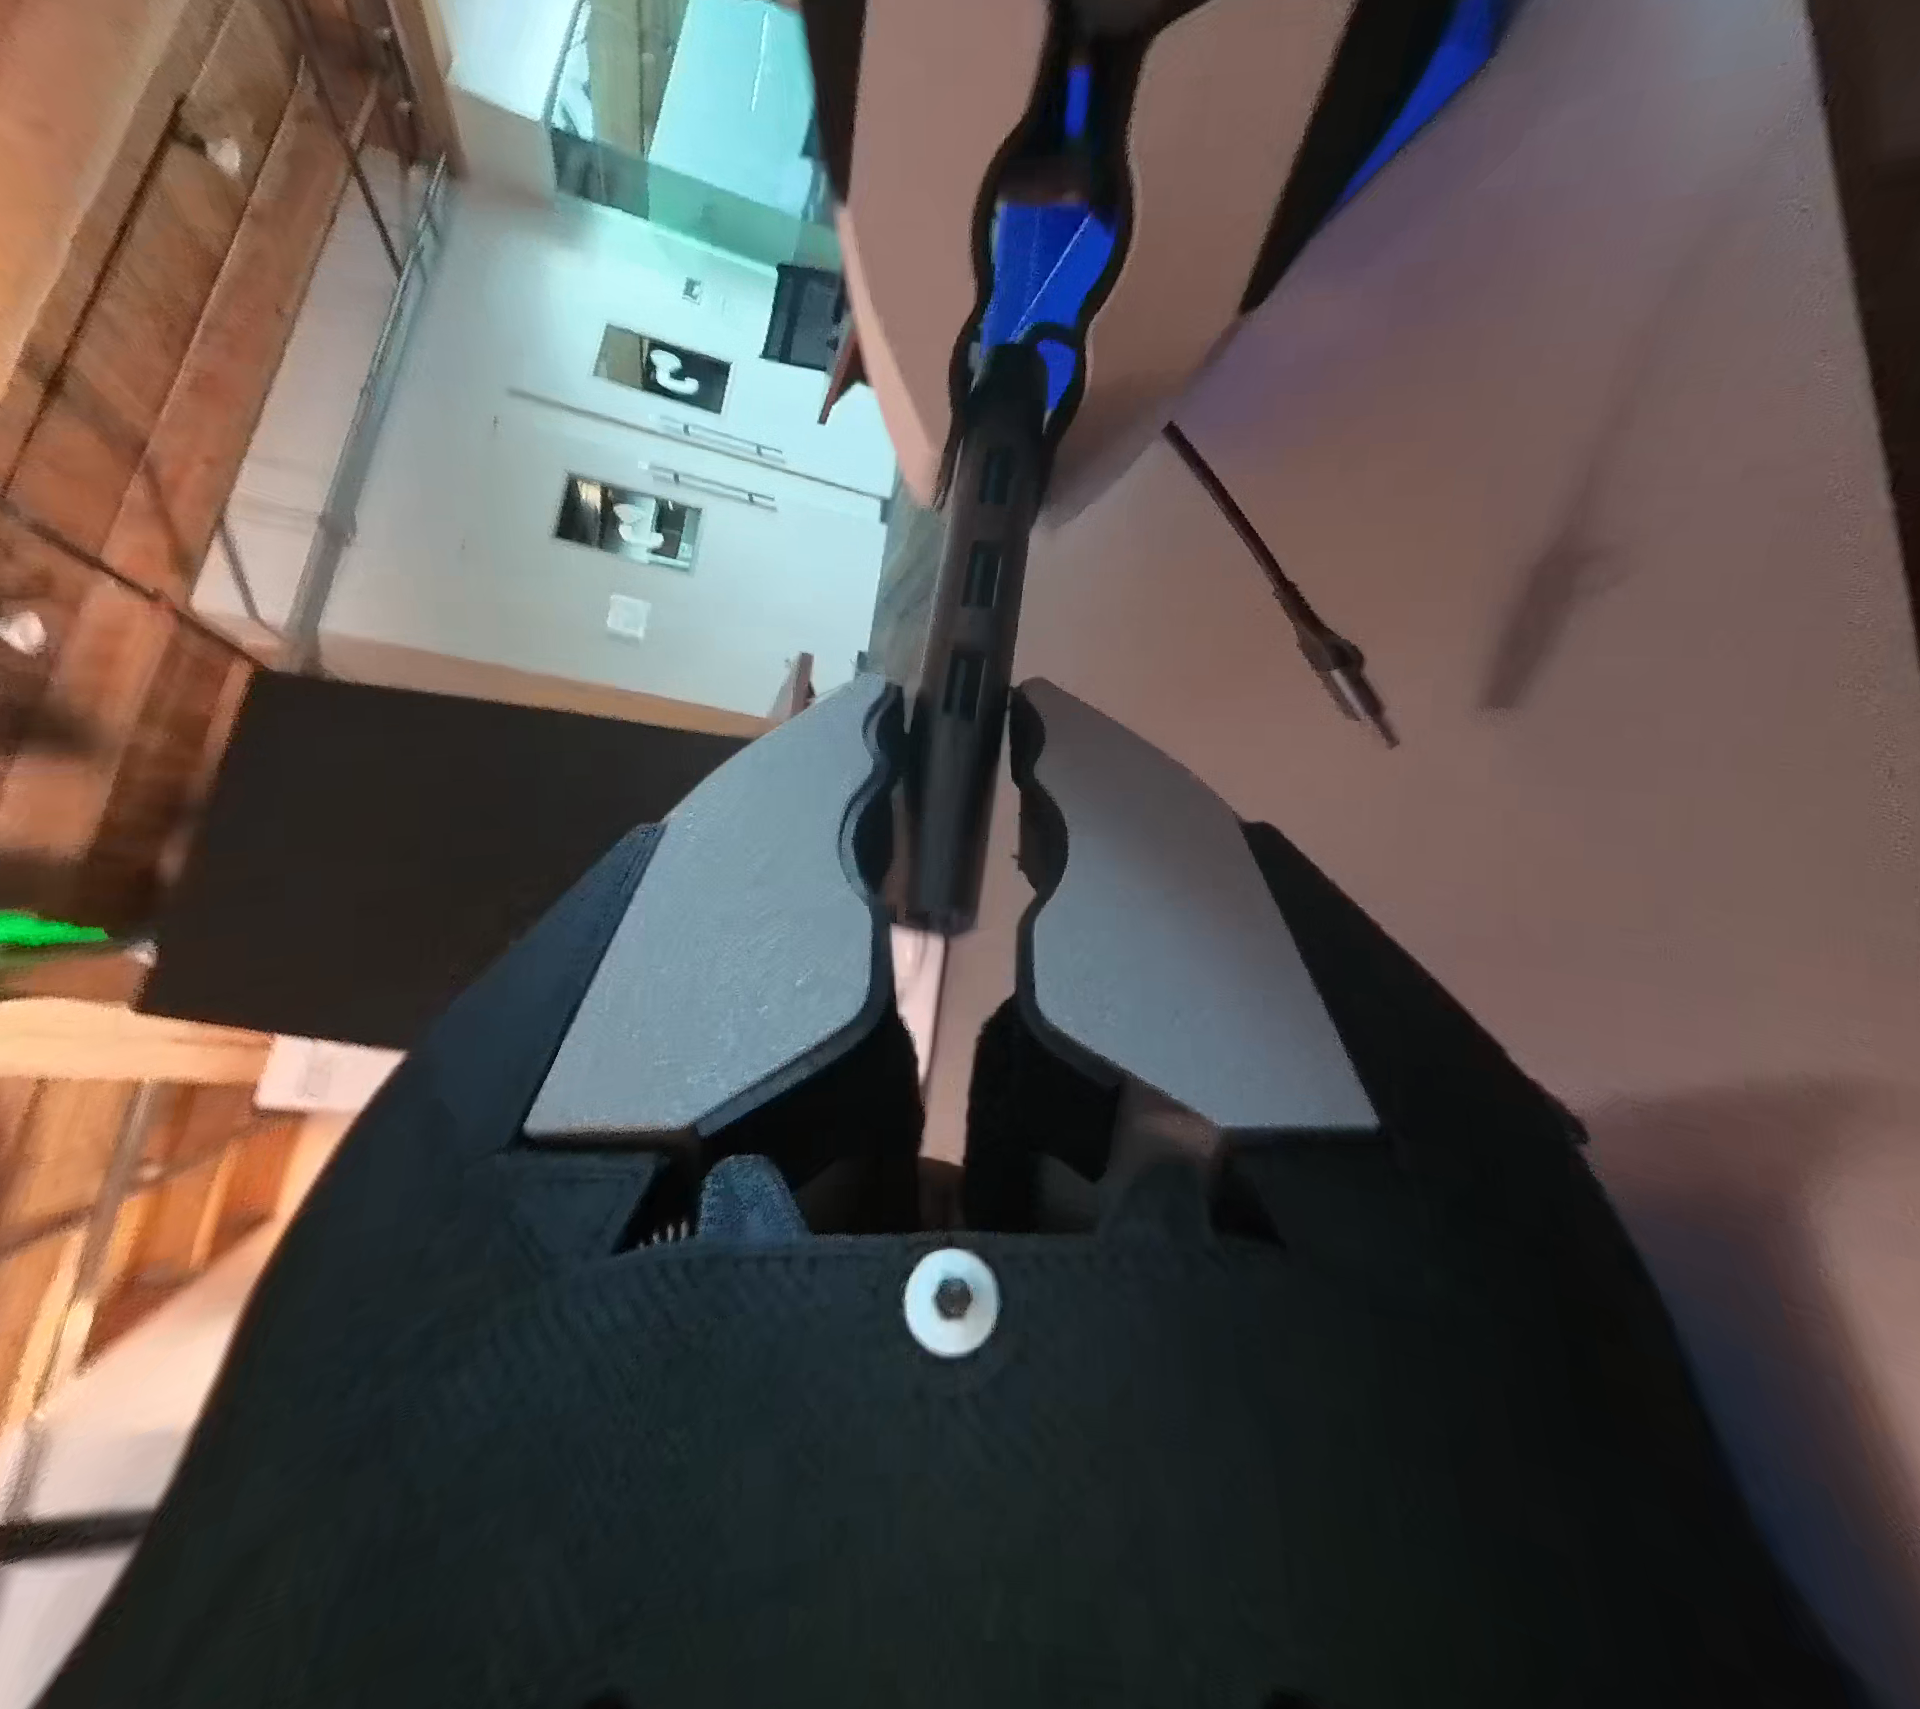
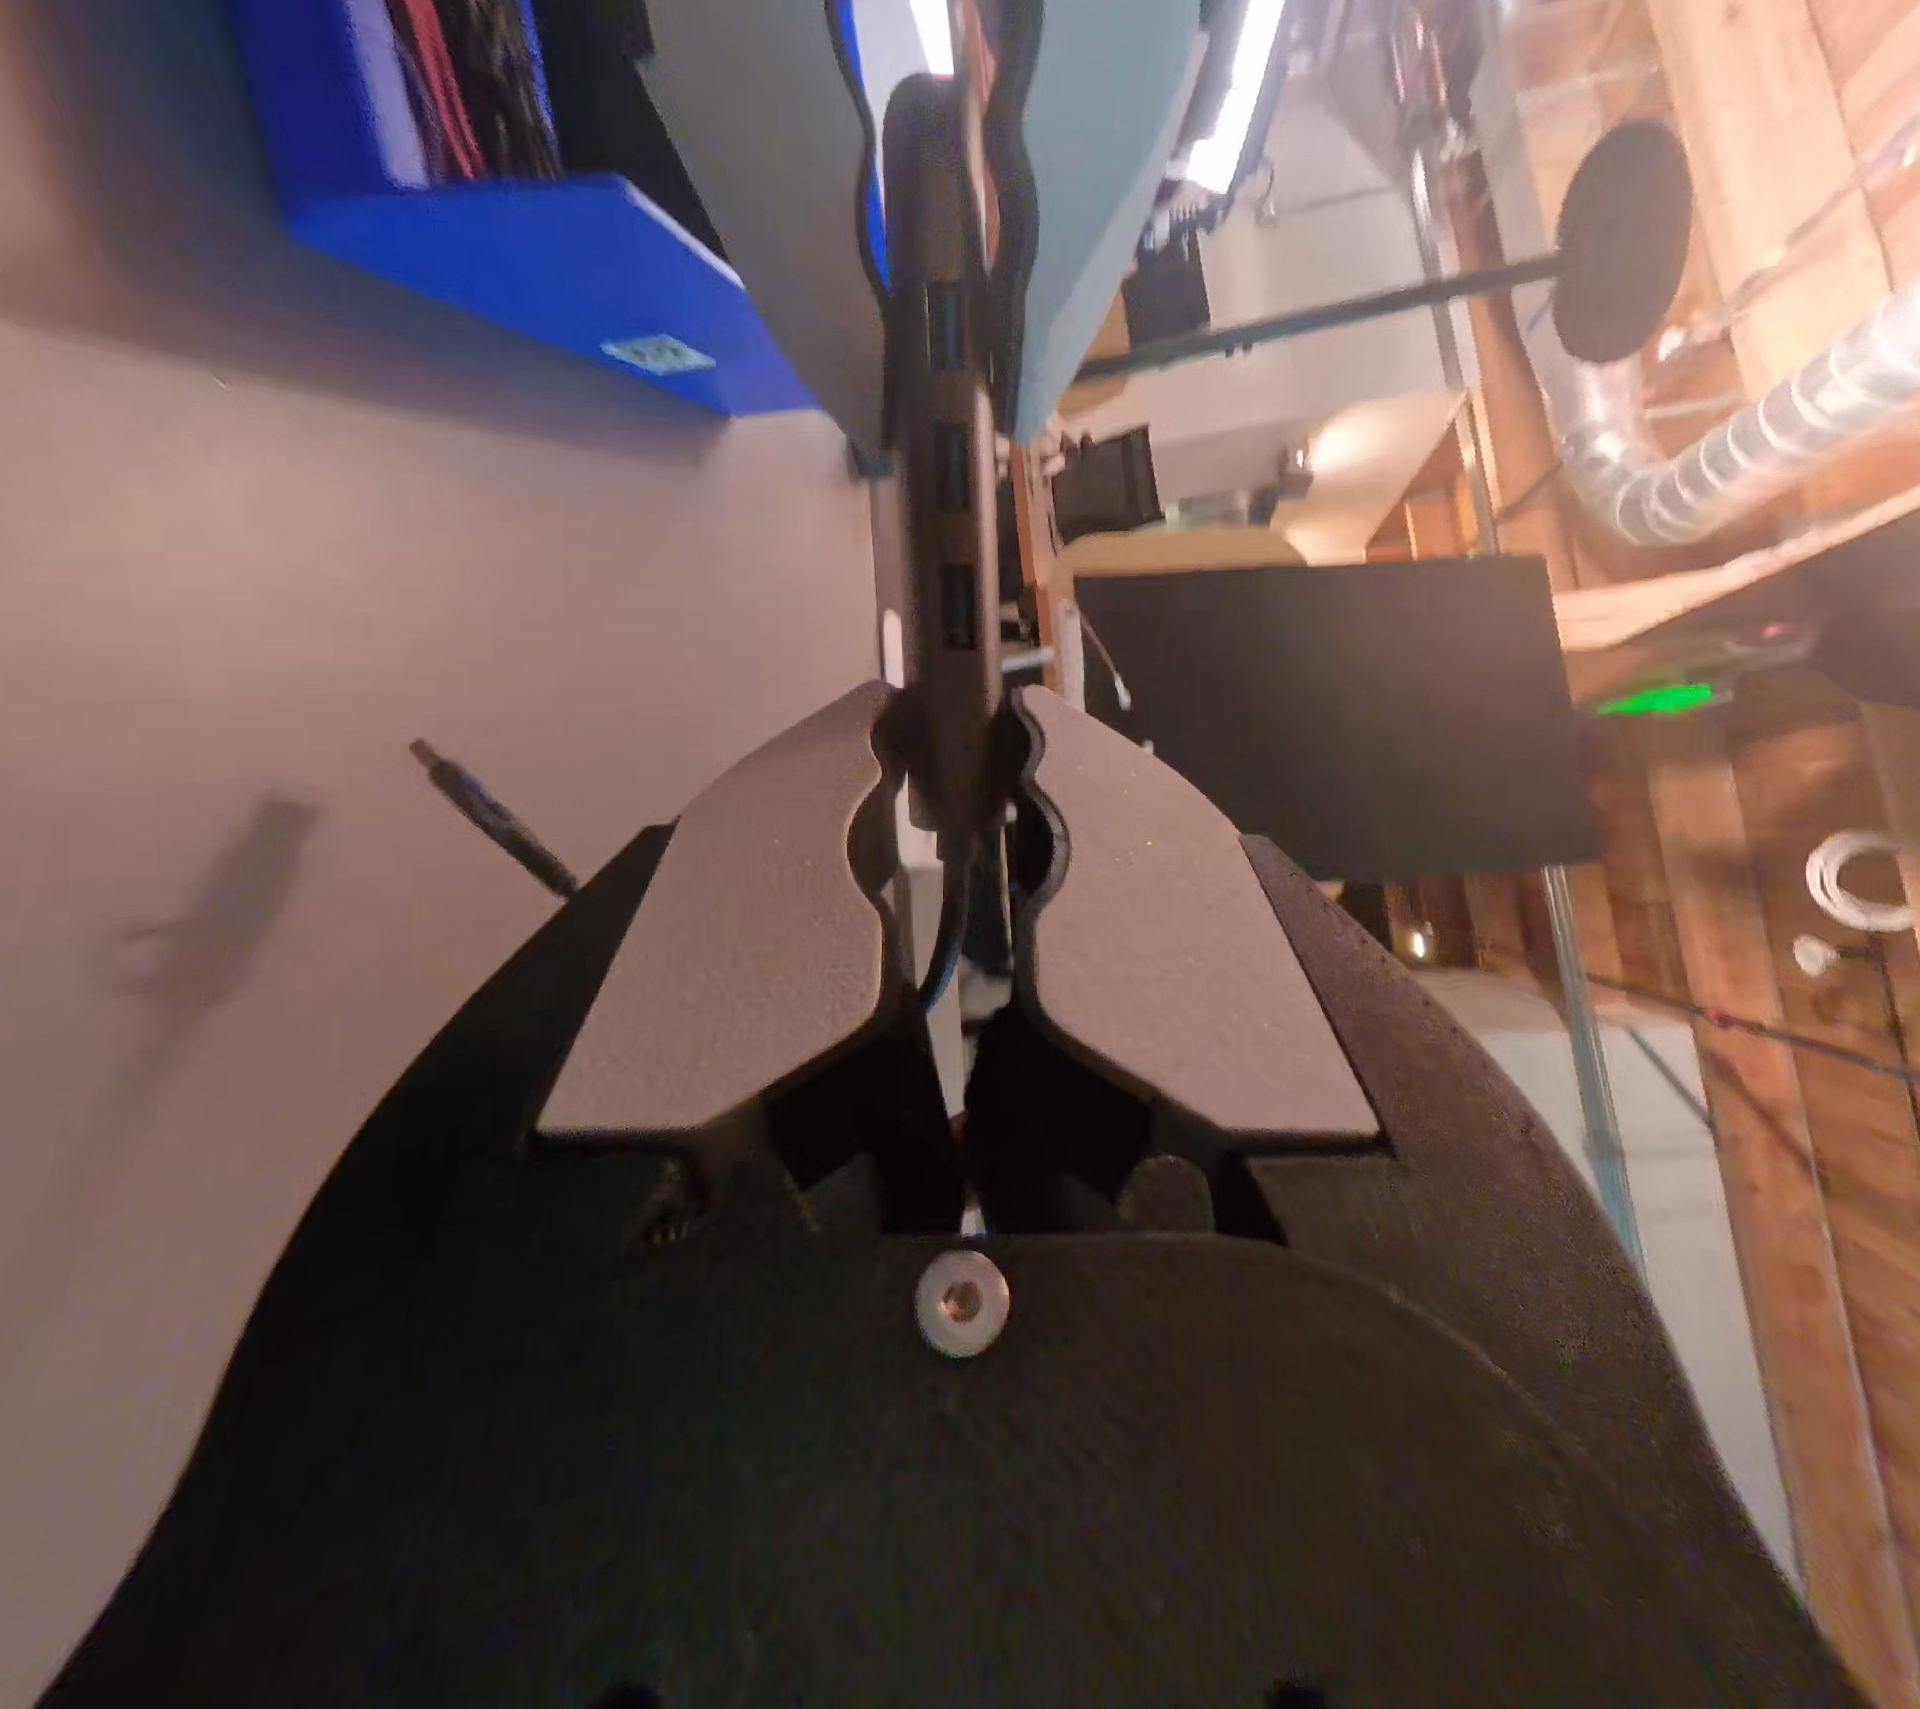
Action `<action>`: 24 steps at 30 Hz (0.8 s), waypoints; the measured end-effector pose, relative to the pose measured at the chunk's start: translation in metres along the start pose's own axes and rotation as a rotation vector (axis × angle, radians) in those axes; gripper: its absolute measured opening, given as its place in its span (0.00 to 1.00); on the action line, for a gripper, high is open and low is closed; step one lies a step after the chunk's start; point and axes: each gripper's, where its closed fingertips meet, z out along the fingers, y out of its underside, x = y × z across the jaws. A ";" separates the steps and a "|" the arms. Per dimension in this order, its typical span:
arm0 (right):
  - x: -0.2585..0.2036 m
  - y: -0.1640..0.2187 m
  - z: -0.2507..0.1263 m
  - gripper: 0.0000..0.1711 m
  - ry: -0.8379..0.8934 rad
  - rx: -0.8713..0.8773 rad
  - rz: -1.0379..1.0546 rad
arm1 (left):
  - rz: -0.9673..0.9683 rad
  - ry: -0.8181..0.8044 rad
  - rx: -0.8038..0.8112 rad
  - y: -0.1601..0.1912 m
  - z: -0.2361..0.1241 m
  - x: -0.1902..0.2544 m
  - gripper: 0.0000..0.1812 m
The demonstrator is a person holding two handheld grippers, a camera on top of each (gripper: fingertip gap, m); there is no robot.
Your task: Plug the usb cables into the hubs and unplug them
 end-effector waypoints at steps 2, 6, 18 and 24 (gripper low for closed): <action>0.006 0.015 0.003 0.10 0.026 -0.123 -0.022 | -0.096 -0.011 -0.034 0.011 -0.002 -0.008 0.18; 0.001 0.052 0.002 0.10 0.059 -0.353 -0.096 | -0.417 -0.064 -0.083 0.038 -0.028 -0.037 0.23; -0.122 0.092 -0.005 0.10 -0.240 -0.559 -0.066 | -0.965 0.186 -0.358 0.125 -0.086 -0.007 0.28; -0.138 0.091 -0.004 0.09 -0.324 -0.538 -0.002 | -0.992 0.254 -0.599 0.173 -0.090 0.028 0.25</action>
